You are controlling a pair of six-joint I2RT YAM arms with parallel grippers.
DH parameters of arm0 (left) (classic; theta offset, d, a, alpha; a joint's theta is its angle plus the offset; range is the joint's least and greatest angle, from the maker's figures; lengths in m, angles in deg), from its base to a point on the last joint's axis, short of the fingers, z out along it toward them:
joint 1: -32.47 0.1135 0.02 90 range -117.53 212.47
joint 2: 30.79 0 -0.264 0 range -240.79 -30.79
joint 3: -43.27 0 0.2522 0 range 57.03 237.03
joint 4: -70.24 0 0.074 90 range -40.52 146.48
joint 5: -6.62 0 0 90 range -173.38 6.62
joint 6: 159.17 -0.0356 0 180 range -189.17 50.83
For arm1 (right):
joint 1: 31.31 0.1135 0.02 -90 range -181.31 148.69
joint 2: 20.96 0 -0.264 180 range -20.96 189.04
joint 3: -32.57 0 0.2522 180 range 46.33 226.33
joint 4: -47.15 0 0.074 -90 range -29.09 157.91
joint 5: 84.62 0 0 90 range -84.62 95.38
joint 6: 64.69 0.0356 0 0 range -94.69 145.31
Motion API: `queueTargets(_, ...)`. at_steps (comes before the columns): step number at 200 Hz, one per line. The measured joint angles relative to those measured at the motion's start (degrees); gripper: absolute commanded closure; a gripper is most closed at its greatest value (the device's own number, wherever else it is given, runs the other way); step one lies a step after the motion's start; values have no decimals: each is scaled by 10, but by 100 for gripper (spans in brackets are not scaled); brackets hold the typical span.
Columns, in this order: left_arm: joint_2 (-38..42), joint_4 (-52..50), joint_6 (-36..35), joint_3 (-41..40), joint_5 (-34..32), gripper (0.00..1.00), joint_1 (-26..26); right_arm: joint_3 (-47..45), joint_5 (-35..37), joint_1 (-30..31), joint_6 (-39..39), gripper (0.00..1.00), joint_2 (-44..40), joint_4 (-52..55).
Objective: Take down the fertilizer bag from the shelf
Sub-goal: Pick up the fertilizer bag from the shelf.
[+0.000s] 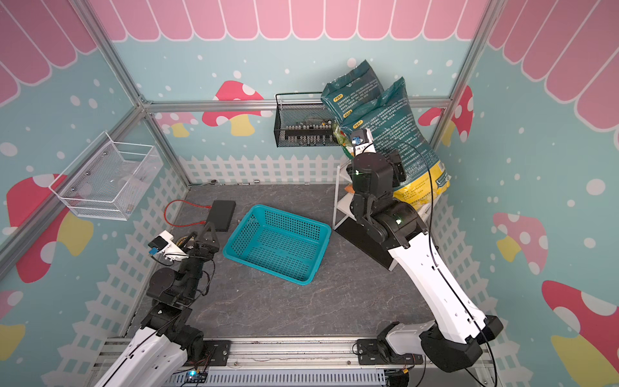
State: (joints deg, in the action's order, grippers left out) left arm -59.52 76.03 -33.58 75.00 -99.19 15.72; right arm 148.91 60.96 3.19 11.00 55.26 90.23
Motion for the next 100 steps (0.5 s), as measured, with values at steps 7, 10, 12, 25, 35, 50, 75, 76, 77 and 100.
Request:
queueTargets(7,-1,0,0,0,0,1,0,3,1,-3,0,17,4,0)
queueTargets(10,-1,0,0,0,0,0,0,4,2,-4,0,18,6,0)
queueTargets(12,-2,0,0,0,0,1,0,4,2,-5,0,17,7,0)
queueTargets(25,-4,0,0,0,0,1,0,4,3,-13,0,17,15,3)
queueTargets(35,-5,0,0,0,0,1,0,4,2,-19,0,18,23,5)
queueTargets(50,-5,0,0,0,0,1,0,4,-1,-28,1,18,31,10)
queueTargets(75,-5,0,0,0,0,1,0,4,-5,-41,4,22,35,12)
queueTargets(76,-5,0,0,0,0,1,0,4,-5,-42,4,22,35,12)
queueTargets(77,-5,0,0,0,0,0,0,4,-5,-42,4,22,35,12)
queueTargets(100,-5,0,0,0,0,0,0,4,-11,-50,8,35,39,13)
